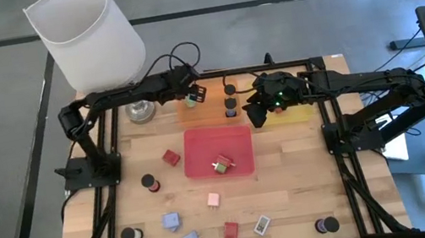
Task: Pick & Place Office items
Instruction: Put the top red charger adapter into the red bin
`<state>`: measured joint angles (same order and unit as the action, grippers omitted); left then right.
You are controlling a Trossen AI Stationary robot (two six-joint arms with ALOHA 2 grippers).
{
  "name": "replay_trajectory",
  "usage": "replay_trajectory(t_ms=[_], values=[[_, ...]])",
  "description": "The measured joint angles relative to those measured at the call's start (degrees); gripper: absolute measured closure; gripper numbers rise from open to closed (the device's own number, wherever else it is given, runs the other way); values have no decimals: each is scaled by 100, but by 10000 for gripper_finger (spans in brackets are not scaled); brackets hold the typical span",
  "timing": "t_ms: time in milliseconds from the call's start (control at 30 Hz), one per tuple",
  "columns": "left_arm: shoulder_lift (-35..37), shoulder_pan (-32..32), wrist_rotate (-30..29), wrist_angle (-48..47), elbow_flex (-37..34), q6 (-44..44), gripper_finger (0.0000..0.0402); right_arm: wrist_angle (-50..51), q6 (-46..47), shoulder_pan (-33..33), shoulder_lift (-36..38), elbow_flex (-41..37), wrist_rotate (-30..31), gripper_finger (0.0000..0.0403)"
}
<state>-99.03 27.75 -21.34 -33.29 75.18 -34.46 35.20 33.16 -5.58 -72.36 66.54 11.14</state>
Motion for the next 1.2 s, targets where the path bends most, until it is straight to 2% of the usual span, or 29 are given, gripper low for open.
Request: replay_trajectory(t_ms=[200,300,600,800,1000,1200], values=[[684,-323,43,-46,0,442,155,0,-215,0,0,0,-1,236],[1115,-708,394,-356,0,1001,155,0,-217,0,0,0,0,236],[2308,-2069,1242,-2476,0,3445,155,4,-374,0,0,-2,-2,236],[2463,-2728,2087,-3600,-19,4570,155,2,-517,0,0,-2,-2,236],[2440,-3147,2187,-3547,-593,5147,155,0,-517,0,0,-2,-2,236],[2439,-3113,1762,-3178,-1371,5183,155,0,-517,0,0,-2,-2,236]])
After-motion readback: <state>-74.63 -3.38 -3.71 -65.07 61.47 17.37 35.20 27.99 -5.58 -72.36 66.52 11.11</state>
